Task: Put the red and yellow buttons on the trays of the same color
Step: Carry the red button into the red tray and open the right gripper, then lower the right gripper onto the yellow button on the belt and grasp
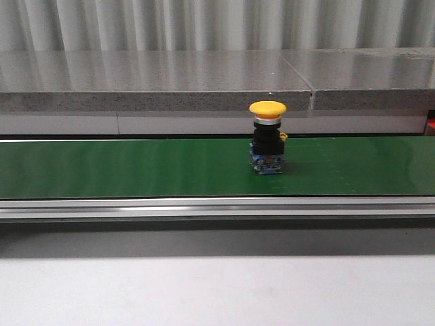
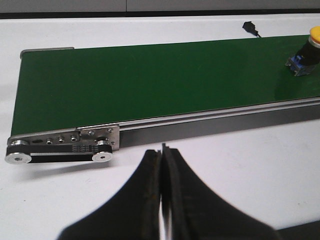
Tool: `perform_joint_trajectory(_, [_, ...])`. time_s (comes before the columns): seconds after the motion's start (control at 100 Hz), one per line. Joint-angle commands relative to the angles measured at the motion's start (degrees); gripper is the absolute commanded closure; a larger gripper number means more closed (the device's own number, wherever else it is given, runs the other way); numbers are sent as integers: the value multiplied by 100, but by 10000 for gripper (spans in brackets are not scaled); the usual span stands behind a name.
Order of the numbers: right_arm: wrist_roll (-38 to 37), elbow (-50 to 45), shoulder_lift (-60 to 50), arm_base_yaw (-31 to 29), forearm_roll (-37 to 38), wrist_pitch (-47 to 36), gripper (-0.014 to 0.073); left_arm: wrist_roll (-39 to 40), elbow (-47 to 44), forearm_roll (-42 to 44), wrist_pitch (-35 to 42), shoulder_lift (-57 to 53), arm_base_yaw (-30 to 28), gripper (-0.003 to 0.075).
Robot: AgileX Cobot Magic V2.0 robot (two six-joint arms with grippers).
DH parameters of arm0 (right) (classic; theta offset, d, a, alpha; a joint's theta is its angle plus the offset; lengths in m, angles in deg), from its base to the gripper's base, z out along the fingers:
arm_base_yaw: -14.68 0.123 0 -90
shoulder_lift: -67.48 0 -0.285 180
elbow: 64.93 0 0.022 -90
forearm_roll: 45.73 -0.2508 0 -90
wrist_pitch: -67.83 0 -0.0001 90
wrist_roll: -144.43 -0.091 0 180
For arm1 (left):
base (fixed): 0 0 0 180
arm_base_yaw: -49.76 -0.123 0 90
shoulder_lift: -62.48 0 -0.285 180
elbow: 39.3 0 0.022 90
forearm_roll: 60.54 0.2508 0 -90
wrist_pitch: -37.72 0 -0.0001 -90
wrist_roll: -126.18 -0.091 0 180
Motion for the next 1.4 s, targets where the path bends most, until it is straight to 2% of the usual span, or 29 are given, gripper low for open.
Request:
perform_joint_trajectory(0.0, [239,178,-633,81,-39,-117,97,0,142,-36,410,61,42,740])
perform_joint_trajectory(0.2, [581,178,-1196,457,-13,180,150,0,142,-36,410,61,42,740])
perform_joint_trajectory(0.41, [582,161,-1587,998,106,518,149,0,142,-36,410,61,42,740])
perform_joint_trajectory(0.54, [582,-167,-1908,1351,158,503,149,0,142,-36,410,61,42,740])
perform_joint_trajectory(0.7, [582,-845,-2341,1736,158,286,141,0,142,-36,410,61,42,740])
perform_joint_trajectory(0.85, [582,-1466,-2719,2169,158,248,71,0,142,-36,410,61,42,740])
perform_joint_trajectory(0.98, [576,-1835,-2938,2593,158,266,60,0,142,-36,410,61,42,740])
perform_joint_trajectory(1.39, [543,-1917,-2930,4012,80,1249,60,0,142,-36,410,61,42,740])
